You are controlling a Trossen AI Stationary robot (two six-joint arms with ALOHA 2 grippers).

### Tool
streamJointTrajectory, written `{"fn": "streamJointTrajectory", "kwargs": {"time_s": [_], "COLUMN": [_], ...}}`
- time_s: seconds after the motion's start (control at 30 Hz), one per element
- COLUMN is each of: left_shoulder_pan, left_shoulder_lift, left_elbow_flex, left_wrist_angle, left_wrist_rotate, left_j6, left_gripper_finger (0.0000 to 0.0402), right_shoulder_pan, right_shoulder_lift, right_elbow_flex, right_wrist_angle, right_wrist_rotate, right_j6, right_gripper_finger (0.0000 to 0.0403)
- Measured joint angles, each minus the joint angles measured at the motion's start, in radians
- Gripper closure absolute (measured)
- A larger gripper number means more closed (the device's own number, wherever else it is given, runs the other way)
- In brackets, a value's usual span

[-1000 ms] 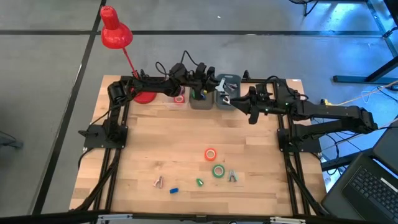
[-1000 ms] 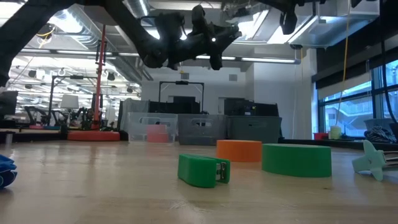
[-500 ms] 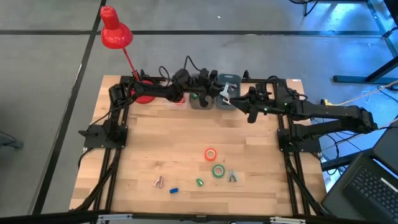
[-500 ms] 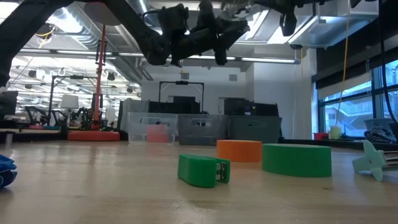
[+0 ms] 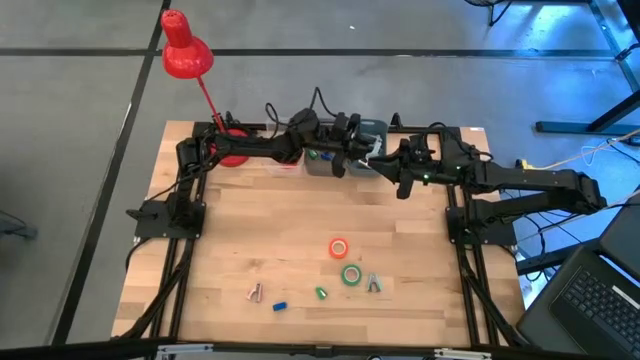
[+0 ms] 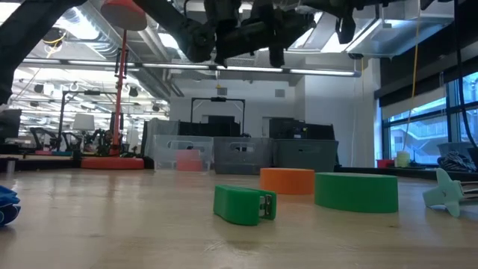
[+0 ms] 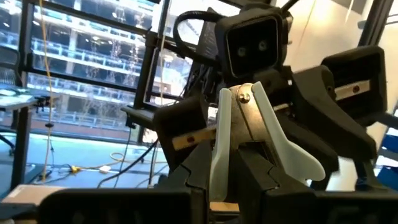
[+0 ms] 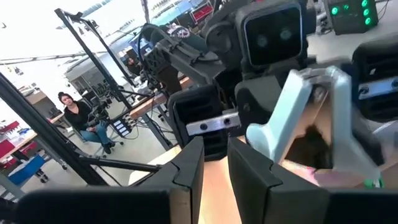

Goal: Pick and place Stapler, Stapler remover, tape
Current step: Put the left light blue staple remover into the blue bin

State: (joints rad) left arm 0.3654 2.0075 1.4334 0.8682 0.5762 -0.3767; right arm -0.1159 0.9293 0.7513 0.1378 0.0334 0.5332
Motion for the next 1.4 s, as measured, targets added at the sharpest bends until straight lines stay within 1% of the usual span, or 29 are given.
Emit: {"fn": "streamJointTrajectory", "kwargs": {"time_s": [0.13, 0.27, 0.43, 0.53, 0.63, 0.7, 0.87, 1.1, 1.4], "left_shoulder_pan": [0.005, 0.005, 0.022, 0.032, 0.031, 0.026, 0.008, 0.001, 0.001], "left_shoulder_lift": [0.0, 0.0, 0.0, 0.0, 0.0, 0.0, 0.0, 0.0, 0.0], "left_elbow_flex": [0.0, 0.0, 0.0, 0.0, 0.0, 0.0, 0.0, 0.0, 0.0], "left_wrist_angle": [-0.005, -0.006, -0.006, -0.005, -0.005, -0.005, -0.004, -0.005, -0.004], "left_wrist_rotate": [0.02, 0.024, 0.054, 0.053, 0.047, 0.047, 0.043, 0.041, 0.043], "left_j6": [-0.033, -0.049, -0.114, -0.118, -0.118, -0.118, -0.111, -0.108, -0.108], "left_gripper_finger": [0.0369, 0.0369, 0.0369, 0.0369, 0.0369, 0.0369, 0.0369, 0.0369, 0.0369], "right_shoulder_pan": [0.0, 0.0, 0.0, 0.0, 0.0, 0.0, 0.0, 0.0, 0.0], "right_shoulder_lift": [-0.007, -0.026, -0.102, -0.151, -0.173, -0.169, -0.126, -0.071, -0.061], "right_elbow_flex": [0.0, 0.0, 0.0, 0.0, 0.0, 0.0, 0.0, 0.0, 0.0], "right_wrist_angle": [0.001, -0.002, -0.019, -0.084, -0.163, -0.191, -0.19, -0.17, -0.114], "right_wrist_rotate": [0.0, -0.001, -0.002, 0.02, 0.028, 0.03, 0.055, 0.052, 0.051], "right_j6": [-0.014, 0.009, 0.029, 0.045, 0.084, 0.088, 0.068, 0.065, 0.06], "right_gripper_finger": [0.0327, 0.0327, 0.0327, 0.0327, 0.0327, 0.0327, 0.0327, 0.0327, 0.0327]}}
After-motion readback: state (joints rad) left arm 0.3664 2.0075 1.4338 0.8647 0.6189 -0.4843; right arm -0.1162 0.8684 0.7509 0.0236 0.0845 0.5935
